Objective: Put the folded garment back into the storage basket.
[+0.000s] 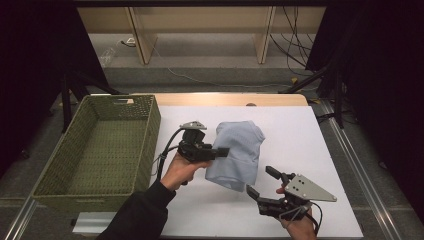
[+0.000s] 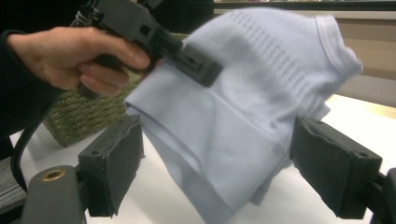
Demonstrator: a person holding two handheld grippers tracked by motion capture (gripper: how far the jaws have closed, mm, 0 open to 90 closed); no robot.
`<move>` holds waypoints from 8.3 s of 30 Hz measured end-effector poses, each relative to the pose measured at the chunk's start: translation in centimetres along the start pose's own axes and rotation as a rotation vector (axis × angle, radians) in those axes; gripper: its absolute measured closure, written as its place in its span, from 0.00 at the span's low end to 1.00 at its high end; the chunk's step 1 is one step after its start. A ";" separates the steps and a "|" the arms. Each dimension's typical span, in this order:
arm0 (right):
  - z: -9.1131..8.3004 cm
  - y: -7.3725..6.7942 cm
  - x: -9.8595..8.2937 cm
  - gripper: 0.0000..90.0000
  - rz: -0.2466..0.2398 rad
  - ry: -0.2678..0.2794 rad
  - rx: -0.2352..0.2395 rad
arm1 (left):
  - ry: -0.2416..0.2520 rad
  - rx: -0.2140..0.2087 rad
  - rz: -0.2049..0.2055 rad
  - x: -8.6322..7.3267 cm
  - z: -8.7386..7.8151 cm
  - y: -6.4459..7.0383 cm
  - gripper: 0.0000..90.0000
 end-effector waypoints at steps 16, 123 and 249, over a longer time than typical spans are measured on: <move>0.0 0.0 0.0 0.20 -0.001 0.000 0.000 | 0.078 -0.001 0.005 2.2 -4.0 -0.3 0.80; 0.0 -0.1 0.0 0.20 -0.003 -0.004 0.003 | 0.432 0.215 -0.117 3.0 -28.1 -8.9 0.80; 0.1 -0.1 0.0 0.21 -0.004 -0.007 0.006 | -0.130 0.763 -0.444 -7.8 -25.4 -23.8 0.20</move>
Point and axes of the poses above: each handheld gripper's, and its own axes: z roughly forward along the jaws, x roughly out of its top, y roughly to its right, the point moved 6 cm from there along z, roughly forward along the jaws
